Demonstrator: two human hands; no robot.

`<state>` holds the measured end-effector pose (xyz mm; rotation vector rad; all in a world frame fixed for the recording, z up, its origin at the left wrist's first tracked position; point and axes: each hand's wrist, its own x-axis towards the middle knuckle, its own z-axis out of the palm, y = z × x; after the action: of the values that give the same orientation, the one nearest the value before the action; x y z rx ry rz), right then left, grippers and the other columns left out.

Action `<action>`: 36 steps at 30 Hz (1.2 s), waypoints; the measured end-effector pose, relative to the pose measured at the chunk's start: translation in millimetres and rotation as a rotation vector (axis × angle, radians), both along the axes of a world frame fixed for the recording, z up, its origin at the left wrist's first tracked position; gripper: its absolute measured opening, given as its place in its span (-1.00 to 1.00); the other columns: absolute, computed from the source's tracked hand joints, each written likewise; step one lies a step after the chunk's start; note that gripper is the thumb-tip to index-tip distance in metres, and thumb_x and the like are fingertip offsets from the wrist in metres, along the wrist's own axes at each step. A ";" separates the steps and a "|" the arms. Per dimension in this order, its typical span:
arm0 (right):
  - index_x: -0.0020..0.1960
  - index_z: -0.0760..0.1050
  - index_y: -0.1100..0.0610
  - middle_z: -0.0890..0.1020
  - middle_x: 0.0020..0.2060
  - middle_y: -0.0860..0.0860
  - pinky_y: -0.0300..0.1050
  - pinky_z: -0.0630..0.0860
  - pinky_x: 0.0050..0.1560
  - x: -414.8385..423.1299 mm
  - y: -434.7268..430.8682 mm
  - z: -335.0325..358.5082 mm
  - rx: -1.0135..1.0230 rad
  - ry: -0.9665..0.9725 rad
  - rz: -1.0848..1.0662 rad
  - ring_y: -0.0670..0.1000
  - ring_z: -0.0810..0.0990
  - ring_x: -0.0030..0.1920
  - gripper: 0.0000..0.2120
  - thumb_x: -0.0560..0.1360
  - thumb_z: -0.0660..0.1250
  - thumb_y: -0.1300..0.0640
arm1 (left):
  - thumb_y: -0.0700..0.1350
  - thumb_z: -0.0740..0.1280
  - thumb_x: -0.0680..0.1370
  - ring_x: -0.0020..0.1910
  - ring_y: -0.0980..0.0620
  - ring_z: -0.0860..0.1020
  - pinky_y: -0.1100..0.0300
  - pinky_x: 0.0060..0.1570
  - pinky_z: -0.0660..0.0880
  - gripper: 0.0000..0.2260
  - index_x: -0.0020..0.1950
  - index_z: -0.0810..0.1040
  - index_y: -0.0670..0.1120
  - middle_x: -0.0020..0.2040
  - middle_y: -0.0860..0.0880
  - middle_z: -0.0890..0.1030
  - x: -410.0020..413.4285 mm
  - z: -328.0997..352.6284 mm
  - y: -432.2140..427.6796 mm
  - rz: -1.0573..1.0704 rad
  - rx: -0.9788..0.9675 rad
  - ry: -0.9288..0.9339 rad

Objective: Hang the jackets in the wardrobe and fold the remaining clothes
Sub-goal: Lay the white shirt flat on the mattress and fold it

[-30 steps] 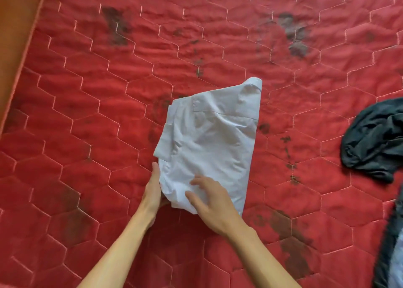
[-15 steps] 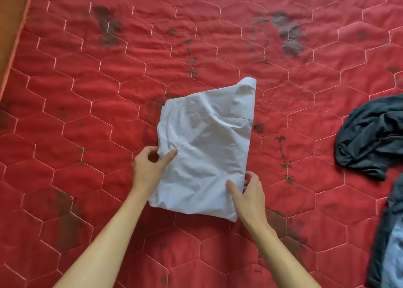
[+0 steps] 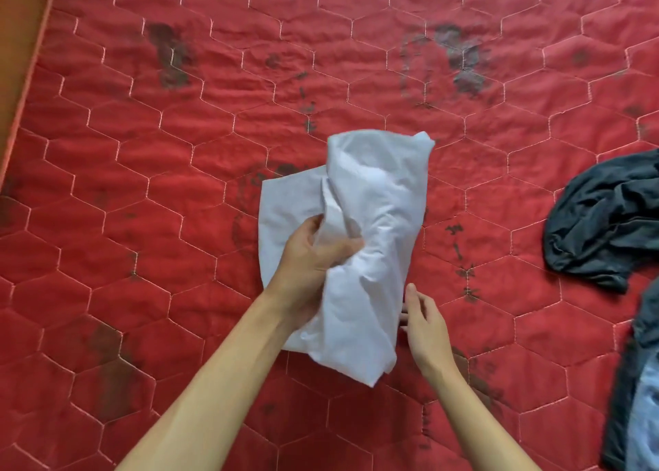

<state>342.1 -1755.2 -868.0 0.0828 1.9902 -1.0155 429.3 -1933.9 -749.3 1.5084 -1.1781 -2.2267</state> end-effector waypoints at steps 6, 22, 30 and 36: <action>0.11 0.53 -0.05 0.70 0.00 -0.06 -0.09 0.56 0.01 -5.7 -1.2 3.2 -0.021 -0.029 0.068 -0.10 0.69 -0.05 -0.64 0.54 0.23 -0.30 | -0.23 0.50 0.46 0.00 -0.09 0.70 0.07 -0.16 0.62 -0.63 0.25 0.56 -0.12 0.04 -0.10 0.71 79.0 -49.6 -29.0 0.140 -0.039 -0.320; -0.05 0.66 0.10 0.73 -0.13 -0.04 0.01 0.62 0.00 -0.5 3.8 5.9 0.071 -0.115 0.374 0.04 0.71 -0.04 -0.91 0.54 0.39 0.12 | -0.04 0.53 0.47 -0.07 -0.01 0.70 0.14 -0.13 0.62 -0.77 0.06 0.63 -0.08 -0.08 -0.02 0.73 136.7 -90.8 20.0 -0.228 -0.121 -0.544; 0.33 0.45 0.10 0.74 -0.03 0.07 0.11 0.65 0.05 -8.3 39.9 30.9 -0.032 -0.316 0.164 0.11 0.74 -0.05 -0.57 0.50 0.44 0.27 | -0.10 0.48 0.51 0.01 -0.08 0.71 0.04 0.06 0.61 -0.73 0.16 0.62 -0.15 0.02 -0.11 0.73 123.3 -63.9 44.8 -0.107 0.263 -0.375; 0.46 0.18 -0.38 0.72 -0.06 -0.09 -0.16 0.56 -0.20 -9.5 50.6 67.2 -0.096 -0.169 0.243 -0.02 0.63 -0.26 -0.21 0.49 0.35 0.31 | -0.14 0.51 0.46 -0.23 0.03 0.66 0.16 -0.37 0.52 -0.31 0.51 0.27 -0.15 0.12 -0.14 0.67 128.2 -48.6 53.8 -0.165 0.227 -0.487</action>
<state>332.7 -1704.7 -800.9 -0.1198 1.7471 -0.9138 557.4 -1880.1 -797.9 2.2127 -1.2407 -2.2243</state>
